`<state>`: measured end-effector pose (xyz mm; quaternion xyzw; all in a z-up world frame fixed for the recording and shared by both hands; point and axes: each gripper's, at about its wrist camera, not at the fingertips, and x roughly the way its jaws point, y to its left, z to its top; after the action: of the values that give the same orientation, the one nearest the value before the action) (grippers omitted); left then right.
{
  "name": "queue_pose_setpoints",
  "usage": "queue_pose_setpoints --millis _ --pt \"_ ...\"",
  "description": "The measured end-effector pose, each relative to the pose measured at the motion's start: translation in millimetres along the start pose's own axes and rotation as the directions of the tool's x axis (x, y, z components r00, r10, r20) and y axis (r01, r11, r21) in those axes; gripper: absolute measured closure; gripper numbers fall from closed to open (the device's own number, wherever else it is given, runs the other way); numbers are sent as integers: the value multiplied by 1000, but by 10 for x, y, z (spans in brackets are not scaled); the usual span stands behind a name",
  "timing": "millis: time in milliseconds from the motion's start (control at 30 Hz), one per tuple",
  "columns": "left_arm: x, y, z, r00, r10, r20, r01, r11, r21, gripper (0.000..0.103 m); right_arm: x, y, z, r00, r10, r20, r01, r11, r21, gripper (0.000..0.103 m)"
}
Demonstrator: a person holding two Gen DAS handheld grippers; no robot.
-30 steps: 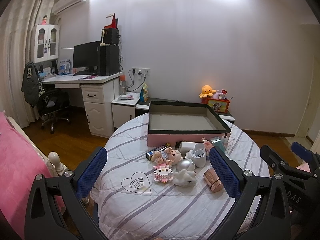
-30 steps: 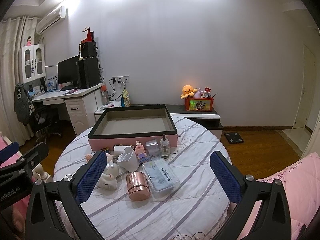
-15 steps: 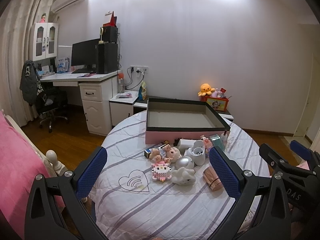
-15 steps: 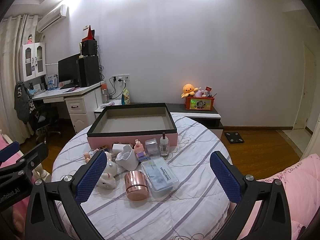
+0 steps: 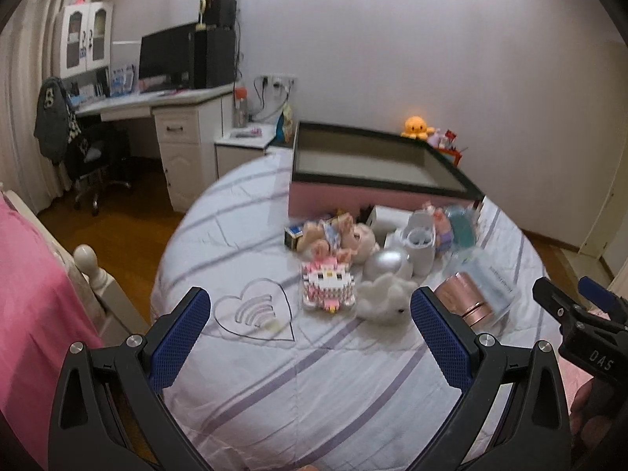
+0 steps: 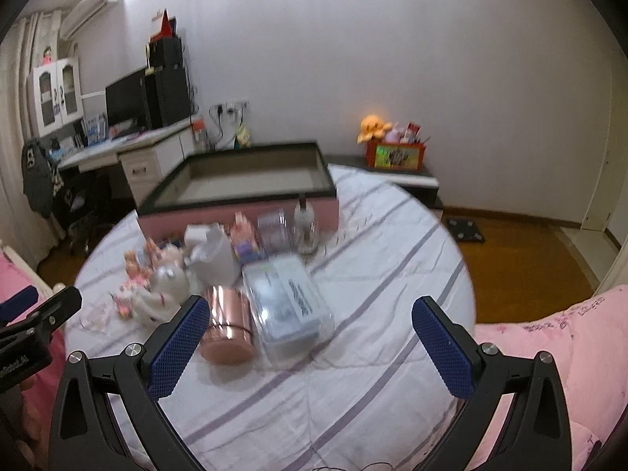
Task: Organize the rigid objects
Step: 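Grasp the pink-white block figure with left tool while right tool grasps the Dental Flossers case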
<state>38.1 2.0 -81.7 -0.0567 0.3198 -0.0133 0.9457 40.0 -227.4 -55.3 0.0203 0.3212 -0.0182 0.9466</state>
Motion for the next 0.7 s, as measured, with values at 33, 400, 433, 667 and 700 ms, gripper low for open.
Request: queue_pose_setpoints --millis 33,400,433,667,700 --pt "44 -10 -18 1000 -6 -8 6 1000 -1 0 65 -12 -29 1000 5 -16 -5 1000 4 0" --pt "549 100 -58 996 43 -79 -44 999 -12 0 464 -155 -84 995 27 -92 -25 999 26 0" --pt "589 112 -49 995 47 -83 -48 999 -12 0 507 -168 -82 995 32 -99 -30 999 26 0" --pt "851 101 25 991 56 -118 -52 998 36 0 714 -132 -52 988 77 -136 -79 997 -10 2" --pt "882 92 40 991 47 -127 -42 998 41 0 766 -121 -42 986 81 -145 -85 996 -21 2"
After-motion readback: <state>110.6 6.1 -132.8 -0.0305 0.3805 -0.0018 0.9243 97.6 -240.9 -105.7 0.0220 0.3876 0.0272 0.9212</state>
